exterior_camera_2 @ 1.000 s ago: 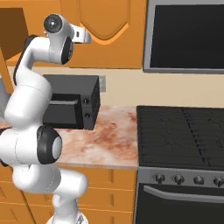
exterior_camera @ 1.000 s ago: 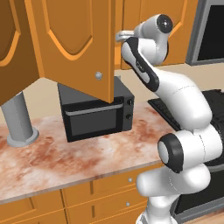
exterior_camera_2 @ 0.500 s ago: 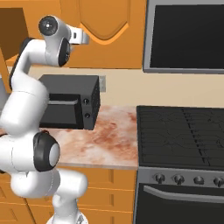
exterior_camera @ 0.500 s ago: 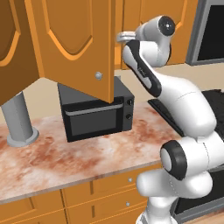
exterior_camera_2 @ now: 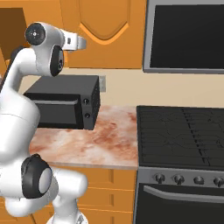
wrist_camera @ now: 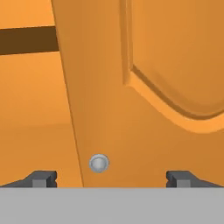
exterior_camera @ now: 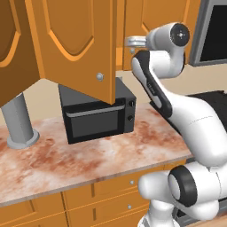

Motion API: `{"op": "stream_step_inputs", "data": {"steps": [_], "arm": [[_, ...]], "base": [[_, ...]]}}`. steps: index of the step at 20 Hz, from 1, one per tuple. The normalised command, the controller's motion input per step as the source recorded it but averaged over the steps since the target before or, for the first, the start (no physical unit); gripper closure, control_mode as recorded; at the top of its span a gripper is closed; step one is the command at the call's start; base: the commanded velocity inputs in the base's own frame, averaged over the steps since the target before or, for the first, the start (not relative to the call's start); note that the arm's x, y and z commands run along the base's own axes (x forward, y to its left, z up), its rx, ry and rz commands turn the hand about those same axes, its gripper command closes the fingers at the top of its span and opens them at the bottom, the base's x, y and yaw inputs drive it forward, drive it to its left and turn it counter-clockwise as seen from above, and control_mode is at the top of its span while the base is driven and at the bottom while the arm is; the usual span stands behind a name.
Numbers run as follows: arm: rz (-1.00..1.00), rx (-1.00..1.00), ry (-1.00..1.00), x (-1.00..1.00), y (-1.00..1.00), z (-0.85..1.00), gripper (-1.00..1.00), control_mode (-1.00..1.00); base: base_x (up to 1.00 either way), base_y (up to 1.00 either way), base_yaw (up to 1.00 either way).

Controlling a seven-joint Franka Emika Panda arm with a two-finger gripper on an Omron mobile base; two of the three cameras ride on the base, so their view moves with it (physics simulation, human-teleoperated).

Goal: Close all open cabinet doors.

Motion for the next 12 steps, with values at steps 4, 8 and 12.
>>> {"op": "stream_step_inputs", "data": {"steps": [4, 8, 12], "arm": [[-0.20, 0.00, 0.09, -0.88, -0.28, 0.42, -1.00, -1.00], [-0.21, 0.00, 0.03, -1.00, -0.26, 0.10, -1.00, -1.00], [0.00, 0.06, 0.04, -0.62, -0.32, 0.00, -1.00, -1.00]], "base": [[0.00, 0.00, 0.00], [0.00, 0.00, 0.00], [0.00, 0.00, 0.00]]}}
